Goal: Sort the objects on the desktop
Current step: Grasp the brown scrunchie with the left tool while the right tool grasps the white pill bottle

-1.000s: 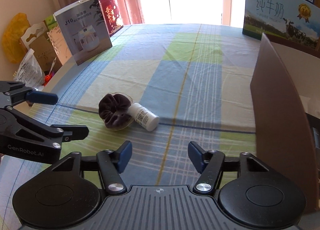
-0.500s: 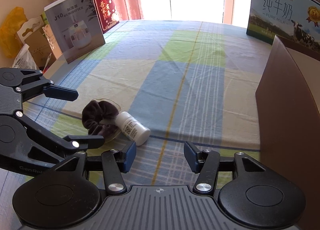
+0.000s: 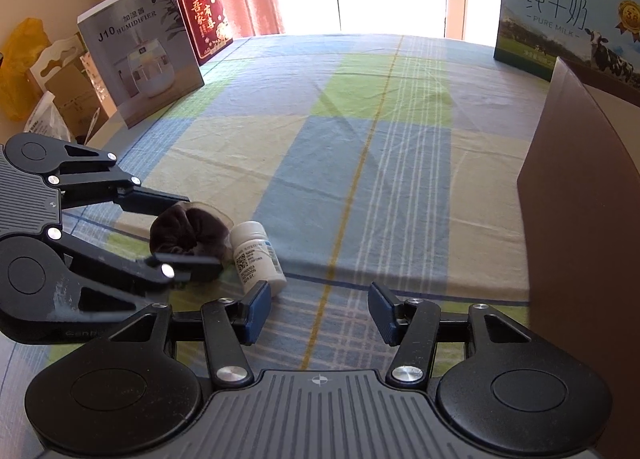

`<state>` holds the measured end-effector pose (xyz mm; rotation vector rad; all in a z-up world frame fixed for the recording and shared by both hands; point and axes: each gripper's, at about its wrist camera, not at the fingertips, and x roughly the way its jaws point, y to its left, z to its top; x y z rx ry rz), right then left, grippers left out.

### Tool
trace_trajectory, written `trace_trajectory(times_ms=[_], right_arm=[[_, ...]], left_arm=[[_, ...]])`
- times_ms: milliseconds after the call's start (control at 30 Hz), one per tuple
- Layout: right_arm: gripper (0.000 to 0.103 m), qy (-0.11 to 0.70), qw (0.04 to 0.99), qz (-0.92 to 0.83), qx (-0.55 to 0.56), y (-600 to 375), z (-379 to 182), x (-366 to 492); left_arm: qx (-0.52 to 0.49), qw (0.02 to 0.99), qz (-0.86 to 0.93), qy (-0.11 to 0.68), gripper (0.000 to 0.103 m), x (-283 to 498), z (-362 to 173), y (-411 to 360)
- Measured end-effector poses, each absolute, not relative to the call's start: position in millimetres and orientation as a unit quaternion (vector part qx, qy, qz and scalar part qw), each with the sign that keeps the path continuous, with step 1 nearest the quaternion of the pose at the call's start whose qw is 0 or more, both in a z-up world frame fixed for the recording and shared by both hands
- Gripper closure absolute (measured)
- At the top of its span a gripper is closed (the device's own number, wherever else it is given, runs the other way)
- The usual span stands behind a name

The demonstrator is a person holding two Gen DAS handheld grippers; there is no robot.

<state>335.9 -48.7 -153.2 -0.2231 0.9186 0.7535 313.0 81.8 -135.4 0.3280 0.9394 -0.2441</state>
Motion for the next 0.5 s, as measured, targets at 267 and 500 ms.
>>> trace_trajectory(times_ms=[267,500], right_arm=[[0.051,0.423,0.815,0.379,-0.117,-34.3,-154.8,332.8],[0.051,0.407,0.802,0.412,-0.144,-15.8,-156.5,326.7]], left_arm=[[0.104,0.879,-0.099,0.454,0.082,305.9,-127.4,110.8],[0.047,0.878,-0.037,0.475,0.083,298.7,-122.2,144.3]])
